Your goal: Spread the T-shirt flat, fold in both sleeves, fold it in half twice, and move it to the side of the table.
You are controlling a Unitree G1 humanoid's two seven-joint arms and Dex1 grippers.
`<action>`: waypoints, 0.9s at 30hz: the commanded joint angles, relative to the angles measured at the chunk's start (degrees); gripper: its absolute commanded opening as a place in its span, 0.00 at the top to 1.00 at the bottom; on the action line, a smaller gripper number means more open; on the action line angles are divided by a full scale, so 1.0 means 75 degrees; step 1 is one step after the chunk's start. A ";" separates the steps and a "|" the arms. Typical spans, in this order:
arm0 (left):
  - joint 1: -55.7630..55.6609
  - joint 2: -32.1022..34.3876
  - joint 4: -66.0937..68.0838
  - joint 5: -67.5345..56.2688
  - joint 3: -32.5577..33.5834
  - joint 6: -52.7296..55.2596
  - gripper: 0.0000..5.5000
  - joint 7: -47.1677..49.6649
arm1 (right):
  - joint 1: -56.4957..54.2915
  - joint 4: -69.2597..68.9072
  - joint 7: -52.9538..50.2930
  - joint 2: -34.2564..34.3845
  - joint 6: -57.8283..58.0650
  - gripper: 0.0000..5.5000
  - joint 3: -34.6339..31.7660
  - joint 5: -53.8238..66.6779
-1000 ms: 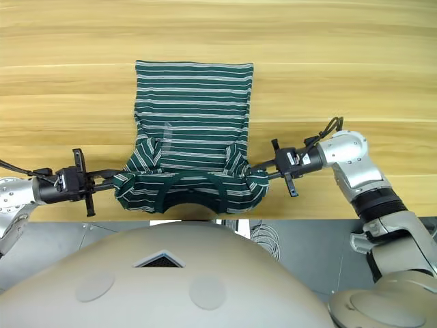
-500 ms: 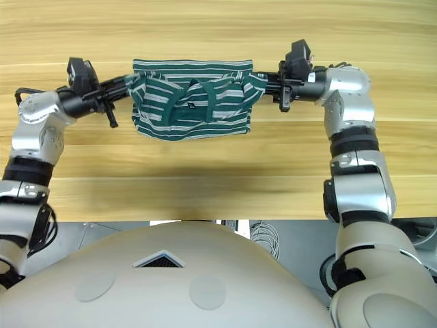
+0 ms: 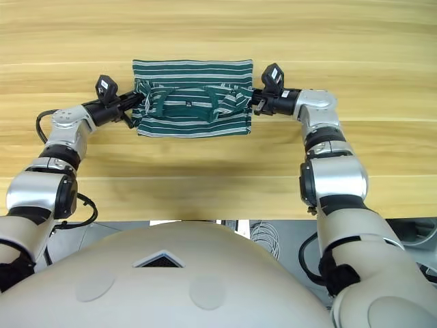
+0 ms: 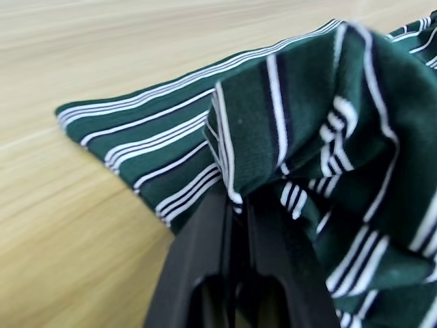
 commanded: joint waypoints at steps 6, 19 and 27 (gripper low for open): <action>0.0182 0.0008 0.0146 -0.0378 0.1348 0.0229 0.78 -0.0406 | -0.0184 0.0263 -0.0520 0.0020 0.0654 0.90 -0.1005 -0.0038; 0.0395 -0.0385 -0.0150 -0.0752 0.2648 -0.0015 0.40 0.0095 | -0.0043 0.0232 -0.1242 0.0113 0.0737 0.50 -0.1560 -0.0221; 0.1394 -0.0810 -0.2182 -0.1832 0.3797 -0.0512 0.16 0.0863 | -0.0407 -0.0223 -0.2666 0.0254 0.0648 0.43 -0.2864 0.0678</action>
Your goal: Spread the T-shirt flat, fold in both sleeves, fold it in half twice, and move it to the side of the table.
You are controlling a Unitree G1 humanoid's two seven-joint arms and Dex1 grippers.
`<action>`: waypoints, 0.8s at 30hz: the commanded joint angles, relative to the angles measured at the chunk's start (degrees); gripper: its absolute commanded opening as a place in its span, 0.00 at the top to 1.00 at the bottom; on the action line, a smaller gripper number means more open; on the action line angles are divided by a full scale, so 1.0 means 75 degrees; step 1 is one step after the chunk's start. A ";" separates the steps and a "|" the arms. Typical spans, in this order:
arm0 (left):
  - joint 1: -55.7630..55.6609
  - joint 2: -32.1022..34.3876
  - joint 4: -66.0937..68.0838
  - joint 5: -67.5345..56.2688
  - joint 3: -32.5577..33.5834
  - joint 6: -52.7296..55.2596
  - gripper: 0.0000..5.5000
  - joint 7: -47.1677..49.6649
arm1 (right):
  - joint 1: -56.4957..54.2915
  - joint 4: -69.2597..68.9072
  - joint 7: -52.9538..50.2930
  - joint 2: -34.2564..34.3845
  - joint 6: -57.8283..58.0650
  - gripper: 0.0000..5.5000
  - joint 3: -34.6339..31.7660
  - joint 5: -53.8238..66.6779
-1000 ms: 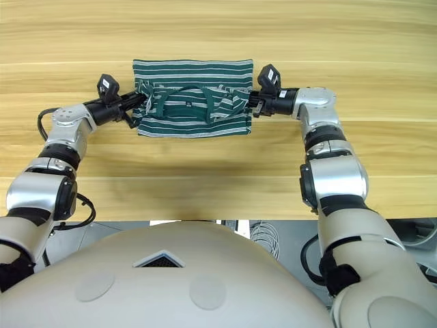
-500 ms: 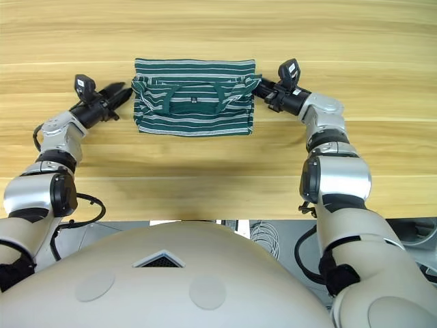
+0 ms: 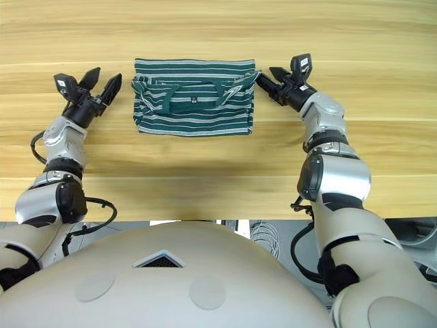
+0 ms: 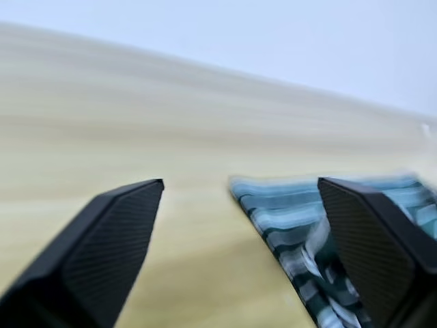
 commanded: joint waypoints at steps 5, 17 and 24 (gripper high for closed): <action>0.1467 -0.0675 -0.2642 0.0230 -0.0234 -0.0535 0.10 0.0872 | -0.0267 -0.1011 -0.1185 0.0428 0.0284 0.43 -0.0182 0.0124; 0.2789 -0.0865 -0.4453 0.0984 -0.1212 -0.0870 0.10 0.1576 | 0.3085 -0.6216 0.1819 -0.0180 -0.0330 0.43 0.0333 0.1250; 0.3209 -0.0879 -0.4967 0.2167 -0.1742 -0.0983 0.09 0.2544 | 0.4015 -0.7773 0.2470 -0.0913 -0.0484 0.58 0.1475 0.0339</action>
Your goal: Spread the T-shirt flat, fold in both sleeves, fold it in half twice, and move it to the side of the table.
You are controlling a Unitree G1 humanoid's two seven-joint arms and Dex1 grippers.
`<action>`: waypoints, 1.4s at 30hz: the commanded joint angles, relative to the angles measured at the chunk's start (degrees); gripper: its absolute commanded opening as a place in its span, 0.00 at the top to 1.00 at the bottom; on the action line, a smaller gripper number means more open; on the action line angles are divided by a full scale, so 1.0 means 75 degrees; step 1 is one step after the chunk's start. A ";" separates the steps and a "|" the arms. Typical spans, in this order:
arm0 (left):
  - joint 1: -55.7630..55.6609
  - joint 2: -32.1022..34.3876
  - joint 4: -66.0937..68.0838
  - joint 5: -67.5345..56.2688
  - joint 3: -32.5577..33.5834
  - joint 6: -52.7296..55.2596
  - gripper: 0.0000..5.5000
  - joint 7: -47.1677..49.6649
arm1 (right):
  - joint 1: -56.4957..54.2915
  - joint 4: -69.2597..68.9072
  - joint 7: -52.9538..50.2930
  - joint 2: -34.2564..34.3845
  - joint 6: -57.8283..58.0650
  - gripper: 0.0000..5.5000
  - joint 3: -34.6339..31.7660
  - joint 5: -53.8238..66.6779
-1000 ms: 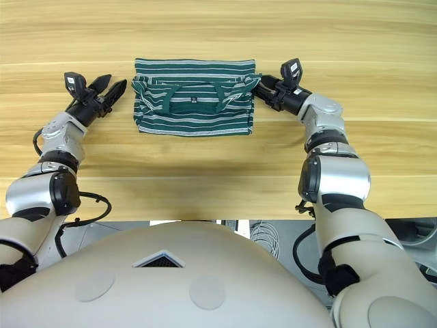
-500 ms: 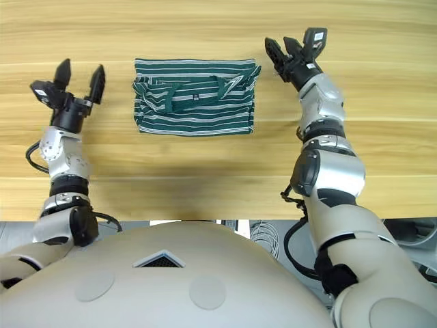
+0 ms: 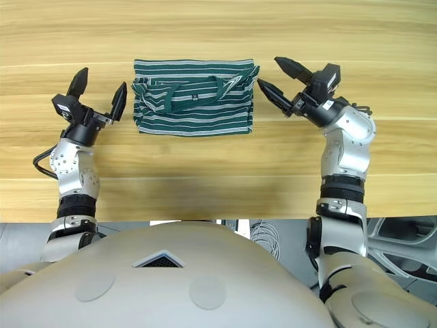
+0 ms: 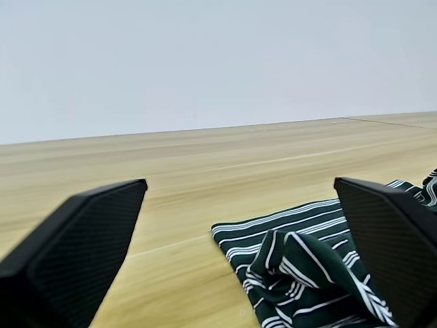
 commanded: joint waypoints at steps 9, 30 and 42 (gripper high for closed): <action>0.1035 -0.0143 -0.1278 0.1903 -0.1140 0.0327 0.09 0.1783 | -0.0352 0.0082 -0.0869 0.0214 0.0505 0.88 0.2057 -0.1914; 0.1024 -0.0347 -0.2065 0.4103 -0.2913 0.2495 0.09 0.3267 | -0.1744 0.1401 -0.1701 0.0105 0.1291 0.99 0.3107 -0.3393; 0.1131 -0.0057 -0.1811 0.4995 -0.3203 0.2966 0.09 0.4265 | -0.1835 0.1761 -0.1935 0.0329 0.1160 0.99 0.3494 -0.3711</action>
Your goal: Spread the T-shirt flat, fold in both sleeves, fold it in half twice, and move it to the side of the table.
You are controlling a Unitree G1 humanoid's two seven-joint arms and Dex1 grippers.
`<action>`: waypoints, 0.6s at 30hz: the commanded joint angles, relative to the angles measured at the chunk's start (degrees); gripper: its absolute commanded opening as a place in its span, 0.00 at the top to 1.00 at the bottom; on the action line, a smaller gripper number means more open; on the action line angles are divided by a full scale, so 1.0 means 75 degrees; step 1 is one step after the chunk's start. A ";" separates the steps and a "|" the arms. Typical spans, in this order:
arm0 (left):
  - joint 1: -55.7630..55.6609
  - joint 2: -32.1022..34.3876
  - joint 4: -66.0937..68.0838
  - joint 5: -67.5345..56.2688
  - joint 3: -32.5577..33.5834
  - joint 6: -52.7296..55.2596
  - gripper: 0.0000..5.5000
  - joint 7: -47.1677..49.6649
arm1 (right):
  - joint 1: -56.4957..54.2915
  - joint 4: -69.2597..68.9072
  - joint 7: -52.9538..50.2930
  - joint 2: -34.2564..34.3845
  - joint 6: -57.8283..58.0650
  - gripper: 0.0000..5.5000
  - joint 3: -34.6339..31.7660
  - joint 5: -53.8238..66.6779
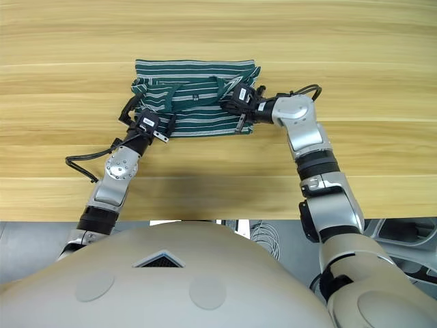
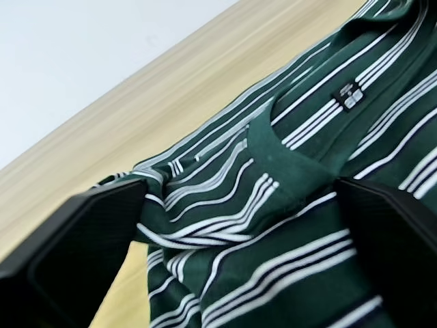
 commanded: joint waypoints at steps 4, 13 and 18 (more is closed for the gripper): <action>0.0619 0.0263 -0.0172 0.0377 -0.0508 0.0034 0.09 0.0144 | -0.0683 0.0910 -0.0566 0.0601 -0.0123 0.99 0.0270 -0.0335; 0.0954 0.0527 -0.0262 0.0920 -0.1252 -0.0045 0.09 0.0255 | -0.1720 0.2221 -0.1497 0.1449 -0.0255 0.99 -0.0094 -0.0268; 0.0999 0.0612 -0.0310 0.1011 -0.1464 -0.0027 0.09 0.0339 | -0.2076 0.2742 -0.1776 0.1683 -0.0343 0.99 -0.0372 -0.0137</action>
